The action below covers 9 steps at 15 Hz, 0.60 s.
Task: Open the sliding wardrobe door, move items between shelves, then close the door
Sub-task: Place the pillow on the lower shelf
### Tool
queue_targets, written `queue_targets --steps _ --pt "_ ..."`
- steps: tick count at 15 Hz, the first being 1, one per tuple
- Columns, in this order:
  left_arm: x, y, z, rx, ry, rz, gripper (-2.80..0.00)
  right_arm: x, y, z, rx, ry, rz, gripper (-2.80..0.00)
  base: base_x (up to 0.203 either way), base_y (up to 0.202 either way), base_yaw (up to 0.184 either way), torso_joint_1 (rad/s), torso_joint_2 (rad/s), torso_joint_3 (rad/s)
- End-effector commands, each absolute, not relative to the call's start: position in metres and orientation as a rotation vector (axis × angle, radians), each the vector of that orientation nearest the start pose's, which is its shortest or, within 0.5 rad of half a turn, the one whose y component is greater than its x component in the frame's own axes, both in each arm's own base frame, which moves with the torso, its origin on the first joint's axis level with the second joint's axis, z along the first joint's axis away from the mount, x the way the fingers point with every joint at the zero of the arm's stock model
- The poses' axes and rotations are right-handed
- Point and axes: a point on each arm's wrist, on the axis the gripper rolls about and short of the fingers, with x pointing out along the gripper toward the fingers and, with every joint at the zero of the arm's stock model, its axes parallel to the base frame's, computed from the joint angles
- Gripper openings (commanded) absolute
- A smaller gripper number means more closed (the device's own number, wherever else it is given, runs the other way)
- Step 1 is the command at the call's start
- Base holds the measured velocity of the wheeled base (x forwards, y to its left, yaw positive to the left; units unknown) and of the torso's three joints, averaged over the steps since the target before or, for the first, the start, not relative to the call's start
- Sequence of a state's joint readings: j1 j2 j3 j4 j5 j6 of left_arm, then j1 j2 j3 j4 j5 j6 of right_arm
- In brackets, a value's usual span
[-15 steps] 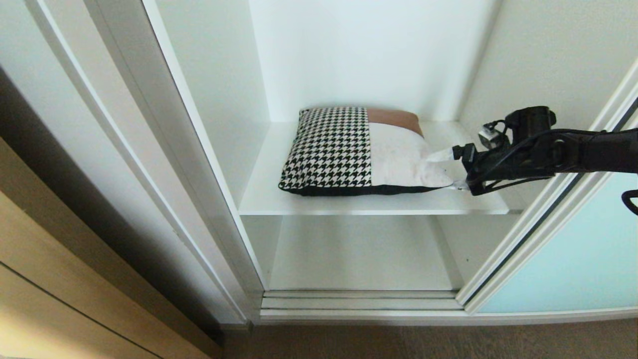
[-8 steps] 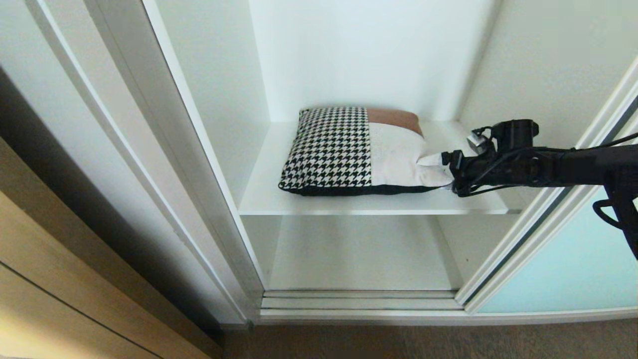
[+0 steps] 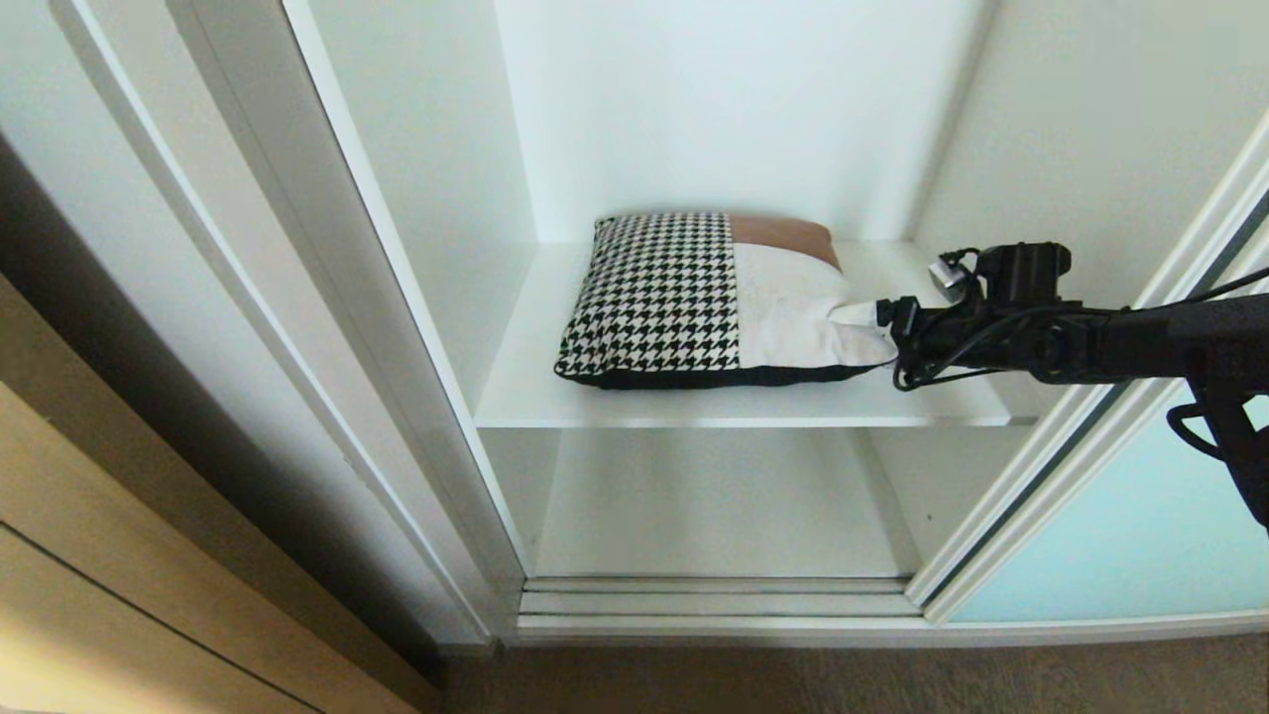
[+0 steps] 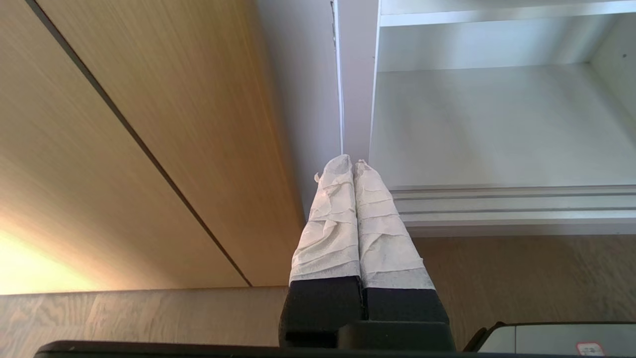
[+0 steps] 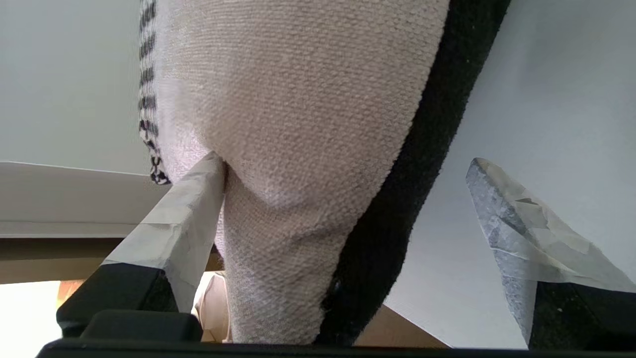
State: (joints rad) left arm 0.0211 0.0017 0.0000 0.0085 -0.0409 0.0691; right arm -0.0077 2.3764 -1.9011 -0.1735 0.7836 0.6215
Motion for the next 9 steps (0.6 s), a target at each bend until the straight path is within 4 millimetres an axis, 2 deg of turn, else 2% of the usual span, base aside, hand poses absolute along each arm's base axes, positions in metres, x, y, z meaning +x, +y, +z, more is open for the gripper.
queue_targets --steps 1,5,9 --pt "-0.022 -0.001 0.074 0.069 0.012 -0.020 -2.80 0.492 0.013 0.171 0.705 0.514 0.681 0.00 0.000 0.000 0.000 0.000 0.00 0.000" --pt "-0.022 -0.001 0.074 0.069 0.012 -0.020 -2.80 0.485 0.013 0.175 0.705 0.425 0.770 0.00 0.000 0.000 0.000 0.000 0.00 0.000" --pt "-0.022 -0.001 0.074 0.069 0.013 -0.020 -2.80 0.495 0.013 0.165 0.740 0.383 0.788 0.00 0.000 0.000 0.000 0.000 0.00 0.000"
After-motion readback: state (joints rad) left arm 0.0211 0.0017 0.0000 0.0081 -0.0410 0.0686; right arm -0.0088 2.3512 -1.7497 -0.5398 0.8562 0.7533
